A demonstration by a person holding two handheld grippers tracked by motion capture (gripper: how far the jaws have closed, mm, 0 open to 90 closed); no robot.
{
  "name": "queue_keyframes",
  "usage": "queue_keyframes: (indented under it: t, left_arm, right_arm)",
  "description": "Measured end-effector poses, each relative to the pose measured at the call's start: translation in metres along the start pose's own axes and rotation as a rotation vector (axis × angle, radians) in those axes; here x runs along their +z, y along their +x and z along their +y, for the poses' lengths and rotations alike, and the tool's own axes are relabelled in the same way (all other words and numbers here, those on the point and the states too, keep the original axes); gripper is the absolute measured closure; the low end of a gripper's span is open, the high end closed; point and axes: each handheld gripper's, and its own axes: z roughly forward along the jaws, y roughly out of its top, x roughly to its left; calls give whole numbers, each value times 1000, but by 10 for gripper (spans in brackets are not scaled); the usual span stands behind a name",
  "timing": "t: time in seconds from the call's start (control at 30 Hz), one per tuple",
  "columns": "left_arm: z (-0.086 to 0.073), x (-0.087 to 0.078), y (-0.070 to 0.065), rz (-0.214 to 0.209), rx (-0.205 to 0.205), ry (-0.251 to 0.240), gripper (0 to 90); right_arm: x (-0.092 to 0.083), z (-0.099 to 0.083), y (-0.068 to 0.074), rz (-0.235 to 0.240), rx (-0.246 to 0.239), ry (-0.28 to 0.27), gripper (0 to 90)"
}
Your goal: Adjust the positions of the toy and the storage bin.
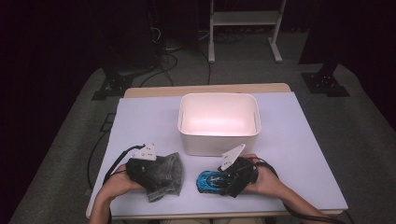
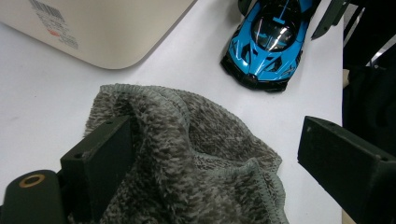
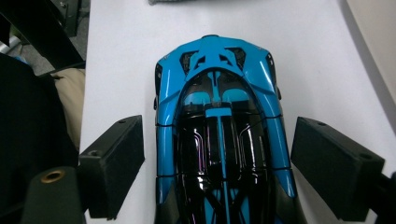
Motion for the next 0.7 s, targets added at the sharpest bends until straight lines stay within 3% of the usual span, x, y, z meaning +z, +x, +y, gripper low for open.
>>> queue_keyframes:
  t: [0.3,0.43,0.7]
  left_arm:
    - [0,0,0,-7,-1,-2,98]
    - [0,0,0,-7,0,-4,99]
    - [0,0,-1,-8,-1,-3,98]
  right_arm:
    - [10,-2,3,-22,-26,26,149]
    - [13,-2,6,-55,-65,43,145]
    - [14,-2,8,-72,-60,48,137]
